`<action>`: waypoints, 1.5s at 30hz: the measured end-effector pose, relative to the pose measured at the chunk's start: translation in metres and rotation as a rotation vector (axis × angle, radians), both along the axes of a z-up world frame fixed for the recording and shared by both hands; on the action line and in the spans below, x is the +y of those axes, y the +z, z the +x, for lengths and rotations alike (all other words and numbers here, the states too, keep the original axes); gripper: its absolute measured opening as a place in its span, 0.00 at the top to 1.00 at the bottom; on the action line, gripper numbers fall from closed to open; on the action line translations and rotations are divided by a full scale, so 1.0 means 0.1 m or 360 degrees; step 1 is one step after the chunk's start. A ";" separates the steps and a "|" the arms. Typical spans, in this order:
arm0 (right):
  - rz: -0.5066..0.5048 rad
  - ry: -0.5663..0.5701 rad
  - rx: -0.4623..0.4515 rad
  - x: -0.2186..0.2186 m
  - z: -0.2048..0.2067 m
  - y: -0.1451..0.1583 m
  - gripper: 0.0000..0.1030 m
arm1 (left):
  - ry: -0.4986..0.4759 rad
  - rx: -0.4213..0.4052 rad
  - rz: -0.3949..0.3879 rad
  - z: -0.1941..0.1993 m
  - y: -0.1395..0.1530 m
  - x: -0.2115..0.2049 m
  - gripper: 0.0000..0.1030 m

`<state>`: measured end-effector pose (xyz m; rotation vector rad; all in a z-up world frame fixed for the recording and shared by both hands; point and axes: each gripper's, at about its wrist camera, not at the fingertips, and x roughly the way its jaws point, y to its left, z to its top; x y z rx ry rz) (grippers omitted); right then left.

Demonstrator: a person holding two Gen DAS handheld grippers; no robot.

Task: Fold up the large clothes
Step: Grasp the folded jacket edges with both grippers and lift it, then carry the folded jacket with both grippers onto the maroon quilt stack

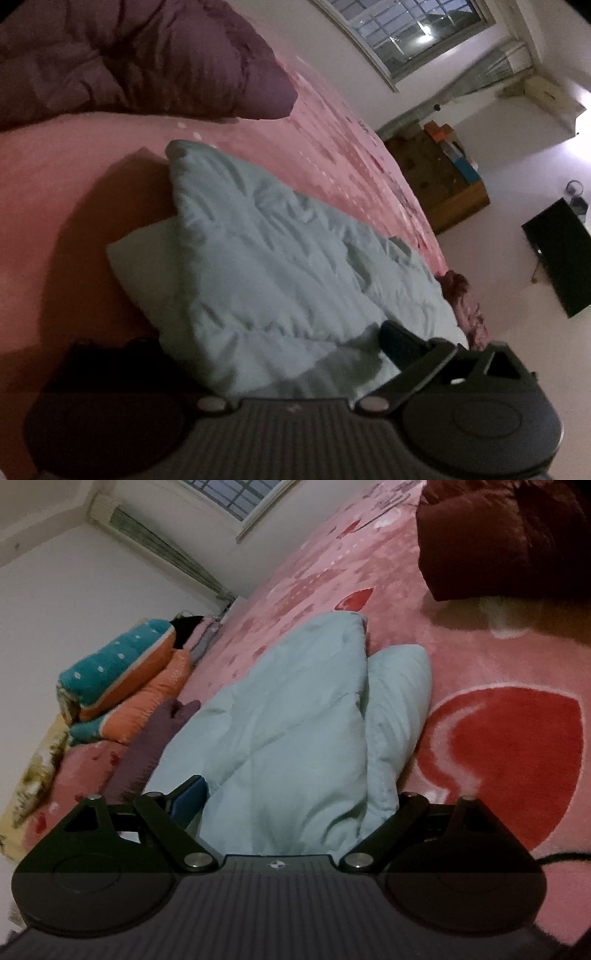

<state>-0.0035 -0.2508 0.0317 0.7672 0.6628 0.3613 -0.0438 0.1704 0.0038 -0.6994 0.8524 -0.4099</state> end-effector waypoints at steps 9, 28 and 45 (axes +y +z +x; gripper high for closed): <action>-0.0331 -0.0075 -0.0098 0.27 -0.18 0.25 0.43 | 0.0078 -0.0082 0.0263 -0.09 0.23 -0.28 0.46; -0.1368 -0.0601 -0.0590 0.48 -0.91 1.09 0.72 | -0.0070 -0.0553 0.0613 0.02 1.53 -1.44 0.82; -0.1172 -0.1834 -0.0524 -1.75 -1.86 1.63 0.72 | -0.0691 -0.1128 0.0484 0.51 2.32 -4.42 0.81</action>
